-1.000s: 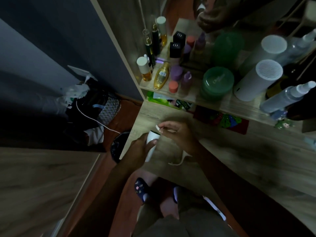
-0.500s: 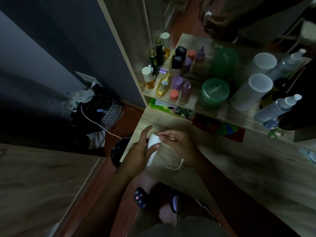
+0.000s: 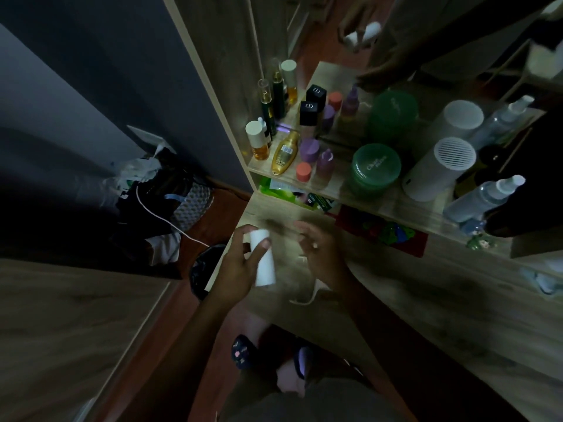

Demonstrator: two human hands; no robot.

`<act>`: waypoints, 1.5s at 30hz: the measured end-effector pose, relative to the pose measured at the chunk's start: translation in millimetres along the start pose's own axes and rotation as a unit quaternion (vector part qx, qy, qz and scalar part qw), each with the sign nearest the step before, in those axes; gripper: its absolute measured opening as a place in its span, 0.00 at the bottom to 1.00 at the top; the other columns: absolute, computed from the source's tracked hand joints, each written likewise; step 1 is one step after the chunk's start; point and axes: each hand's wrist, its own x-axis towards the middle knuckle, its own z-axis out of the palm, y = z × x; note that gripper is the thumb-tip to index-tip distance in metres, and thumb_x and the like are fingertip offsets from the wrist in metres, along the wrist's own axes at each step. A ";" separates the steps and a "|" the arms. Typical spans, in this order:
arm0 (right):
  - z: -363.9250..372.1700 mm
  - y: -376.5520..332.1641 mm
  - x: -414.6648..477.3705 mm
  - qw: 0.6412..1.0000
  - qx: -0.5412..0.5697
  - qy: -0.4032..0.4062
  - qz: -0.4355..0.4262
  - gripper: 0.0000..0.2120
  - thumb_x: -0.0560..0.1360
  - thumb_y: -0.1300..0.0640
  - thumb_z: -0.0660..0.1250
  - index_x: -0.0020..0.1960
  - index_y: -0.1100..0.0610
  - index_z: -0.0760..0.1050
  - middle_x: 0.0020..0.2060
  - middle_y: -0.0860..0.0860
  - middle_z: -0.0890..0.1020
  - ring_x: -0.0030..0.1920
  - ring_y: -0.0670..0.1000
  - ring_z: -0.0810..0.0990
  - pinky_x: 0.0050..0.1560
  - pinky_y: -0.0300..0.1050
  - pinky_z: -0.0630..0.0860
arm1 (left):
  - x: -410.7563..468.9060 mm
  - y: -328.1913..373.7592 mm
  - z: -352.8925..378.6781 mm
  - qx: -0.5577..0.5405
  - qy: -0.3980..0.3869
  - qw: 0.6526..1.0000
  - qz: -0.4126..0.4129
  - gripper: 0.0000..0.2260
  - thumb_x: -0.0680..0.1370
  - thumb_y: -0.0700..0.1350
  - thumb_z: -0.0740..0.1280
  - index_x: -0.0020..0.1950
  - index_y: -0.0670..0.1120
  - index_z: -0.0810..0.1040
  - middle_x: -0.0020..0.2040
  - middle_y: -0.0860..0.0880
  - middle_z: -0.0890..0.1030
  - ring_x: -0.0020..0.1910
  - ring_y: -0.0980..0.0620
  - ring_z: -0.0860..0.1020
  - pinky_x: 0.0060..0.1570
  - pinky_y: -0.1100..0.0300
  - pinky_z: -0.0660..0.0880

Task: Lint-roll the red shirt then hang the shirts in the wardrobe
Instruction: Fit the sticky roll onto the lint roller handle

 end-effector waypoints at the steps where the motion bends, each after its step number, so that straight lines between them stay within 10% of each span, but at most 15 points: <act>1: -4.8 10.5 5.3 0.998 -0.050 0.026 0.000 0.18 0.80 0.64 0.61 0.68 0.54 0.74 0.64 0.51 0.79 0.65 0.50 0.77 0.65 0.52 0.75 | 2.3 1.1 0.8 -0.039 0.003 0.999 -0.029 0.15 0.79 0.52 0.68 0.63 0.52 0.69 0.52 0.39 0.82 0.47 0.41 0.84 0.41 0.42 0.81; 8: -32.8 65.1 11.8 0.931 -0.365 -0.002 -0.025 0.25 0.70 0.64 0.70 0.67 0.63 0.75 0.66 0.60 0.77 0.68 0.61 0.73 0.74 0.54 0.63 | 9.8 6.4 7.3 -0.179 0.030 0.974 -0.137 0.19 0.81 0.49 0.67 0.69 0.47 0.66 0.51 0.44 0.81 0.43 0.48 0.83 0.29 0.59 0.79; 22: -29.5 95.3 16.0 0.946 -0.323 0.024 -0.001 0.17 0.70 0.67 0.73 0.58 0.64 0.80 0.55 0.60 0.82 0.58 0.59 0.81 0.63 0.57 0.75 | 12.7 11.9 3.6 -0.349 0.022 0.919 -0.182 0.22 0.80 0.45 0.67 0.71 0.46 0.64 0.62 0.36 0.75 0.54 0.37 0.82 0.39 0.40 0.83; 29: -19.8 84.4 18.7 0.937 -0.341 0.051 0.050 0.28 0.77 0.54 0.68 0.74 0.62 0.66 0.72 0.60 0.70 0.74 0.61 0.66 0.75 0.58 0.62 | 14.6 6.2 2.5 -0.372 0.042 0.909 -0.184 0.27 0.77 0.49 0.69 0.72 0.42 0.65 0.67 0.34 0.73 0.53 0.40 0.83 0.40 0.43 0.82; 38: -17.2 75.7 27.8 0.931 -0.360 0.056 0.010 0.03 0.76 0.55 0.70 0.46 0.54 0.77 0.43 0.52 0.82 0.47 0.53 0.81 0.53 0.50 0.78 | 11.7 13.0 -7.8 -0.462 0.011 0.867 -0.187 0.21 0.83 0.42 0.61 0.74 0.35 0.65 0.70 0.30 0.71 0.55 0.38 0.81 0.39 0.48 0.83; 42: -7.5 28.4 14.5 0.983 -0.166 0.075 -0.002 0.05 0.76 0.57 0.71 0.50 0.57 0.81 0.45 0.51 0.84 0.45 0.46 0.81 0.44 0.31 0.76 | 12.1 17.6 -11.9 -0.460 0.020 0.872 -0.168 0.16 0.83 0.43 0.61 0.69 0.38 0.68 0.65 0.33 0.74 0.52 0.40 0.83 0.37 0.50 0.83; 45: 1.4 -17.0 -0.6 0.997 0.039 0.062 0.030 0.08 0.74 0.61 0.74 0.52 0.57 0.82 0.47 0.51 0.86 0.47 0.47 0.85 0.44 0.42 0.83 | 15.8 16.9 -14.3 -0.442 0.048 0.880 -0.169 0.18 0.82 0.44 0.64 0.71 0.41 0.67 0.64 0.35 0.76 0.51 0.41 0.84 0.38 0.47 0.83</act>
